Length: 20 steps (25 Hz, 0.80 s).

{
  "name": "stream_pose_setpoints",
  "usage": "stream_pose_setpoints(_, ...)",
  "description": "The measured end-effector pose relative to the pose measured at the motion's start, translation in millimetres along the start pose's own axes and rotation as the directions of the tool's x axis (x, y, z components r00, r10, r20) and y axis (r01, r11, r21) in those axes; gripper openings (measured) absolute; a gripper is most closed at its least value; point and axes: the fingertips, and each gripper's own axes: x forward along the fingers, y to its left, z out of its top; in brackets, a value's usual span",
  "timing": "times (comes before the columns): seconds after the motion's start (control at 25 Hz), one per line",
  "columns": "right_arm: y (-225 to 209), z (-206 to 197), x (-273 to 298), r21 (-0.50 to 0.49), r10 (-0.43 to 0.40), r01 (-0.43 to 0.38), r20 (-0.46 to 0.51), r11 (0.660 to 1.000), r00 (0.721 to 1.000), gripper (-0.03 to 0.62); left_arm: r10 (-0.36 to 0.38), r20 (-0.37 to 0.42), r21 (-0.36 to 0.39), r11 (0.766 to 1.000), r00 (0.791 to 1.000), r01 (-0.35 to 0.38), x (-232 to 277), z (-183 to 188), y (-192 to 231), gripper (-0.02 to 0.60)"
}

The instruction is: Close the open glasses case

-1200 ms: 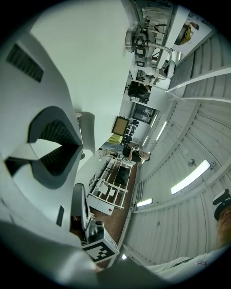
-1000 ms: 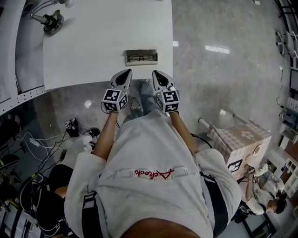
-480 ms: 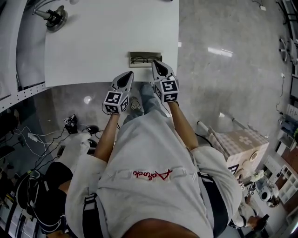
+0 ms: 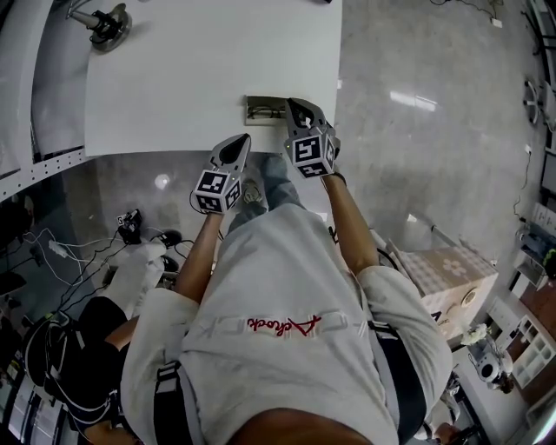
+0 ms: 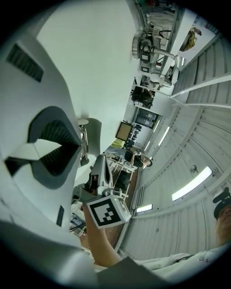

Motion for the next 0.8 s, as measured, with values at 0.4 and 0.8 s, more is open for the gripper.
stream_pose_setpoints(0.4, 15.7, -16.4, 8.7, -0.509, -0.004, -0.059, -0.122, 0.859, 0.992, 0.028, 0.007, 0.026, -0.032, 0.999, 1.000, -0.006, -3.2, 5.4, 3.7, 0.026)
stream_pose_setpoints(0.8, 10.0, -14.9, 14.4, -0.527, -0.040, -0.043, -0.145, 0.849, 0.989, 0.172, -0.010, 0.026, -0.038, 0.999, 1.000, 0.011, -5.7, 0.9, -1.1, 0.025)
